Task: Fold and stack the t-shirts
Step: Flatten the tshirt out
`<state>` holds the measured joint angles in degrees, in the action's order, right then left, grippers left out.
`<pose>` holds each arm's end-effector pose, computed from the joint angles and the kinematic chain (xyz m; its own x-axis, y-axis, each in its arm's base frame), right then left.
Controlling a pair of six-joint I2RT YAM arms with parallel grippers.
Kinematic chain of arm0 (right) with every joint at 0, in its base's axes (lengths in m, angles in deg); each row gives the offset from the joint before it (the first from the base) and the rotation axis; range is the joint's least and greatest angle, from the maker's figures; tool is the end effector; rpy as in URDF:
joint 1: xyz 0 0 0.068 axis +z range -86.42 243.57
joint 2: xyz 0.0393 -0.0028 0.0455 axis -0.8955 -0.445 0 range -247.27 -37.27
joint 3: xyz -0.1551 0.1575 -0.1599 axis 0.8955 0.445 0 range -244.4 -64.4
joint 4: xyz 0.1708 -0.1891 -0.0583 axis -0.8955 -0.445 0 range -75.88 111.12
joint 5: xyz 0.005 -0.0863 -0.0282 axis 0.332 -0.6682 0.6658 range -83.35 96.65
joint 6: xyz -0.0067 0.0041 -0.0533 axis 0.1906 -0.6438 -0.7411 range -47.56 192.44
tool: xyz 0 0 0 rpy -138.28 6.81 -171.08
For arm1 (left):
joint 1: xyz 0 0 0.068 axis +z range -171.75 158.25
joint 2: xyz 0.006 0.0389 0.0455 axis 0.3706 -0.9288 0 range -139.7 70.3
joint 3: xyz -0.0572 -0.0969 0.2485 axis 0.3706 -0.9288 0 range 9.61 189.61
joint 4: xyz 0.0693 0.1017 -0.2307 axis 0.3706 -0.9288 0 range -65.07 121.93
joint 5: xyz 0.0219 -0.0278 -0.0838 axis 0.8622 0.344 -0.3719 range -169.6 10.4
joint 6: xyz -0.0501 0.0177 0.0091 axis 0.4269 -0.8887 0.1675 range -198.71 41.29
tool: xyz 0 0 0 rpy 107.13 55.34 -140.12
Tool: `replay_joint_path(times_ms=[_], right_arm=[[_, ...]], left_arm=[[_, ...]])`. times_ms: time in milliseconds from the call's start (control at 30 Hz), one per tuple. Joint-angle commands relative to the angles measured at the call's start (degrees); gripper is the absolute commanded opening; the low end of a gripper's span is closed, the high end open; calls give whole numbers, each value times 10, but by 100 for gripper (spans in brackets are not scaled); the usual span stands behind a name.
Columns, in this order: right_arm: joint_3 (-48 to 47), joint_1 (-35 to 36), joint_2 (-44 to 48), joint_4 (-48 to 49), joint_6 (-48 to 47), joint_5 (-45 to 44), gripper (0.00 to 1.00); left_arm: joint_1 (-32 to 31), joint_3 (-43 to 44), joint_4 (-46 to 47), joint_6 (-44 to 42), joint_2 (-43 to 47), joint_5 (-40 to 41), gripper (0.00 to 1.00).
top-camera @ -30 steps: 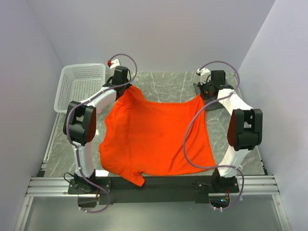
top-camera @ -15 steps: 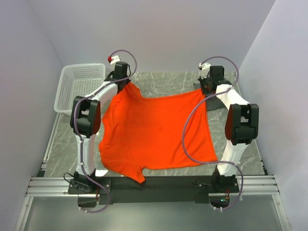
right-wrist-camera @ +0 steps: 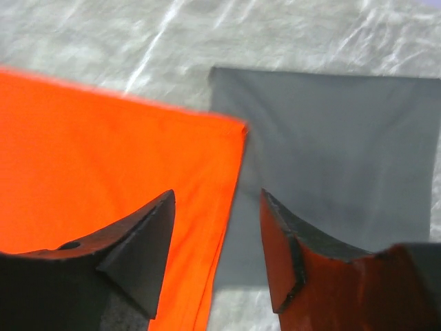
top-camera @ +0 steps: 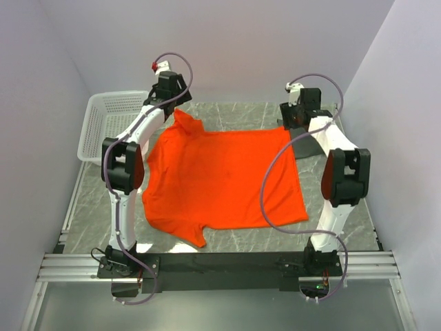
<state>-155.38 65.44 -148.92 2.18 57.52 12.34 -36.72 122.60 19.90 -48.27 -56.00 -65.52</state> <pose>0.4517 0.0182 0.2589 -0.5878 -0.2754 -0.7607 -0.2691 0.9533 -0.1371 0.5110 -0.1277 0.2819 -0.3757 -0.4082 -0.8320 -0.1766 0.9129 -0.3681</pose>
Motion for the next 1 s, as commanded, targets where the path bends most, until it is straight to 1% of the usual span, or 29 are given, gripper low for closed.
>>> replay_joint_path(times_ms=[0, 33, 67, 100, 133, 167, 200, 233, 267, 300, 333, 367, 400, 433, 467, 500, 533, 567, 633, 667, 733, 833, 967], right_arm=[[51, -13, 131, -28, -29, 95, 60], [66, -16, 150, -73, -77, 139, 61], [95, -16, 166, -104, -109, 176, 61], [113, -16, 199, -139, -146, 239, 61], [135, -15, 217, -212, -239, 268, 61], [183, -15, 236, -251, -297, 292, 61], [213, -16, 273, -283, -350, 307, 61], [244, -16, 295, -317, -429, 301, 61], [308, -16, 318, -327, -466, 292, 61], [339, -16, 365, -335, -499, 285, 61], [370, -16, 390, -342, -559, 269, 61], [423, -15, 415, -341, -585, 260, 61], [448, -16, 459, -336, -602, 253, 61], [469, -15, 479, -327, -630, 245, 61], [504, -15, 497, -320, -638, 231, 61], [519, -16, 520, -316, -658, 224, 61], [531, -15, 527, -311, -667, 218, 61], [551, -15, 529, -307, -675, 204, 61], [566, -15, 522, -297, -694, 193, 61], [574, -15, 516, -295, -695, 183, 60], [578, -15, 500, -289, -694, 181, 60], [585, -15, 492, -276, -690, 179, 59], [603, -16, 500, -272, -696, 170, 59]], left_arm=[[0, 8, -12, -17, 77, -93, 75], [-1, -7, -13, -13, 97, -110, 75], [-1, -55, -5, -10, 146, -145, 75], [-1, -84, -1, -7, 175, -169, 75], [-1, -117, 2, 4, 205, -186, 74], [-1, -194, 16, 12, 274, -200, 74], [-1, -235, 16, 21, 311, -236, 75], [-1, -275, 15, 37, 349, -243, 74], [-1, -362, 13, 49, 427, -250, 74], [-1, -407, 6, 60, 467, -255, 74], [-1, -448, -4, 87, 506, -252, 73], [-1, -525, -18, 104, 544, -248, 74], [-1, -563, -36, 121, 613, -245, 73], [-1, -596, -54, 153, 646, -245, 73], [-1, -649, -75, 169, 702, -241, 73], [-1, -673, -98, 187, 727, -231, 73], [-1, -694, -146, 217, 751, -210, 74], [-1, -733, -168, 233, 794, -194, 74], [-1, -762, -226, 278, 826, -170, 74], [0, -783, -242, 293, 847, -151, 73], [0, -798, -265, 329, 855, -143, 73], [-1, -814, -299, 356, 833, -123, 72], [-1, -824, -322, 374, 776, -114, 68]])
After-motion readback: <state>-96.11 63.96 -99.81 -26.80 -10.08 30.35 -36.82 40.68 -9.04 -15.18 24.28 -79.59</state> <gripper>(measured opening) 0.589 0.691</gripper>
